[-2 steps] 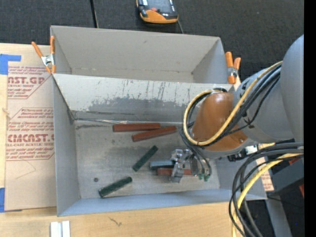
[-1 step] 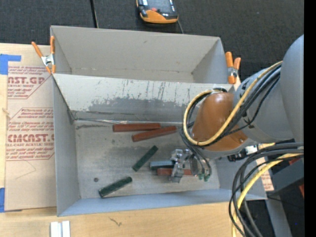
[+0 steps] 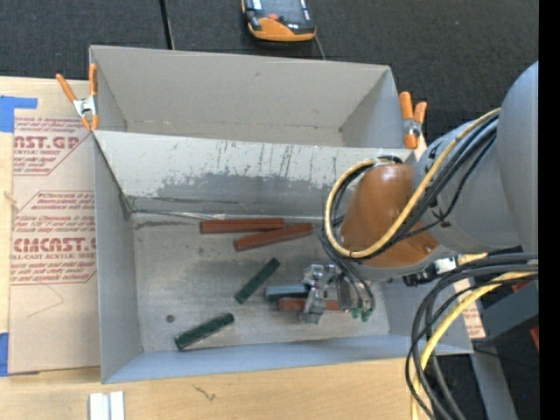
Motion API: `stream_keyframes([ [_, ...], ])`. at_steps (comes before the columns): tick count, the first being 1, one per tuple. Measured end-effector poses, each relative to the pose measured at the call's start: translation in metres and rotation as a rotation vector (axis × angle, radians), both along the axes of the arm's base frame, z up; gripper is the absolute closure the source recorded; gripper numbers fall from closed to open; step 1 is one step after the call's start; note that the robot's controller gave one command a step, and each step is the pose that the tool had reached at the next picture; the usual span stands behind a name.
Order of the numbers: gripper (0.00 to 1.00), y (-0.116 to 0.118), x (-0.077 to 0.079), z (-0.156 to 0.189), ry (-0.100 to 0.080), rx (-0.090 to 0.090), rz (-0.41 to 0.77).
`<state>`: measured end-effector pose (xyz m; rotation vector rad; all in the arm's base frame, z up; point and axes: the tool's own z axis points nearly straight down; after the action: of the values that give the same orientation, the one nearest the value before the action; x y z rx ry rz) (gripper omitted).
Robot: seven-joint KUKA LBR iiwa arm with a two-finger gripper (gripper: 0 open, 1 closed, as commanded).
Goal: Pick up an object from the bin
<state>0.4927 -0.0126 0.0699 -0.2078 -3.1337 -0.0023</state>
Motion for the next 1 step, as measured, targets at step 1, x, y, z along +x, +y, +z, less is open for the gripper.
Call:
stream_keyframes([
  [1,1.0,0.0002,-0.0006,0.0029,0.002,0.0,0.0],
])
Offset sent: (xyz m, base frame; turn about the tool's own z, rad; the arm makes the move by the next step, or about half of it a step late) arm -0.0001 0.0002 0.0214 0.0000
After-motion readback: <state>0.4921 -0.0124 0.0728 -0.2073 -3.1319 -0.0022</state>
